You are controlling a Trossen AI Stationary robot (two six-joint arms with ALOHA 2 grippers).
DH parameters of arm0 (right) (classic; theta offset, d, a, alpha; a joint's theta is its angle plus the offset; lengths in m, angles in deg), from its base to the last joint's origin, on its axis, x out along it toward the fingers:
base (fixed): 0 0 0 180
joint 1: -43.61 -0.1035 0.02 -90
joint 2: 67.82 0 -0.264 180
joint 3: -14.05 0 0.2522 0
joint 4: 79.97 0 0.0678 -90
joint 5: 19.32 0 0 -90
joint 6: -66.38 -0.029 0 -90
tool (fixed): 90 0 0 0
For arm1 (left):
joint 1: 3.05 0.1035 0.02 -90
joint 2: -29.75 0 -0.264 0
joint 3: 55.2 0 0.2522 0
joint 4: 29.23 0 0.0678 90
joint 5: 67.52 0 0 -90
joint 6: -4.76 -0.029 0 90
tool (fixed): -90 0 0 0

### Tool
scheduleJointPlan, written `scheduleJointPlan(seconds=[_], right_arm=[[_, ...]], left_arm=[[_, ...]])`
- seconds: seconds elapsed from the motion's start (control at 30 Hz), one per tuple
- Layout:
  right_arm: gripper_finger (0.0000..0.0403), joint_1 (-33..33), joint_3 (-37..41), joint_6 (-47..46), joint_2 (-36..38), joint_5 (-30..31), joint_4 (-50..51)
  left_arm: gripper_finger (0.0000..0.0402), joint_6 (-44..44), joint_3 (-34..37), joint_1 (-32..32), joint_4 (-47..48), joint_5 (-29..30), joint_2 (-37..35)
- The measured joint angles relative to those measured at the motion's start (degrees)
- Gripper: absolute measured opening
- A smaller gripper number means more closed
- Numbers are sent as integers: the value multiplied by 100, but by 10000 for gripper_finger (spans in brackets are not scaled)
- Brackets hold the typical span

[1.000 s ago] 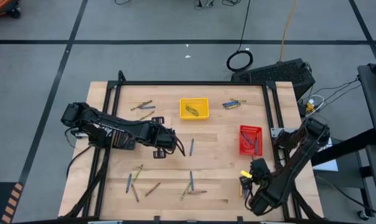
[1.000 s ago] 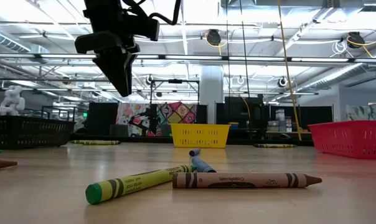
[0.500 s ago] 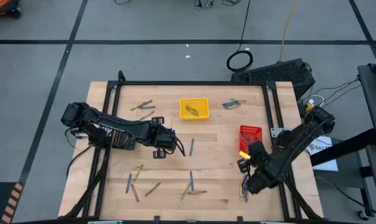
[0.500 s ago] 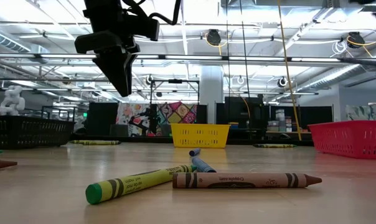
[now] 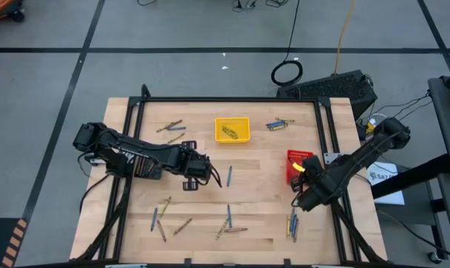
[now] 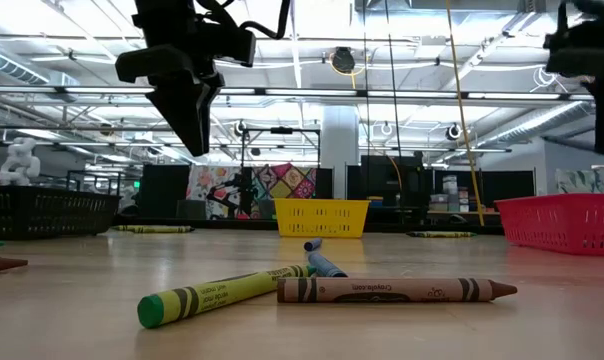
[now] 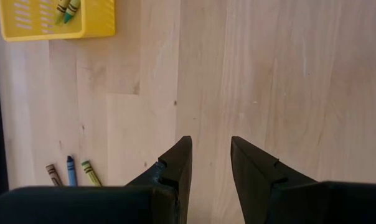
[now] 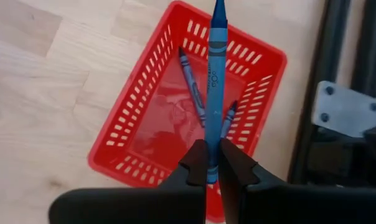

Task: Sort crayons

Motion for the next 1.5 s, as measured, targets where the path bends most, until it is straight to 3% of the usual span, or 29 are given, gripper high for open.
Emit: scheduleJointPlan(seconds=[0.27, 0.83, 1.5], right_arm=[[0, 301, 759, 402, 484, -1, -956], [0, 852, 767, 1338, 482, -37, -1197], [0, 1387, 769, 2326, 482, -780, -1506]], left_arm=[[102, 0, 0, 0, 0, 0, 0], [102, 0, 0, 1, -4, 2, 0], [102, 0, 0, 0, -4, 2, 0]])
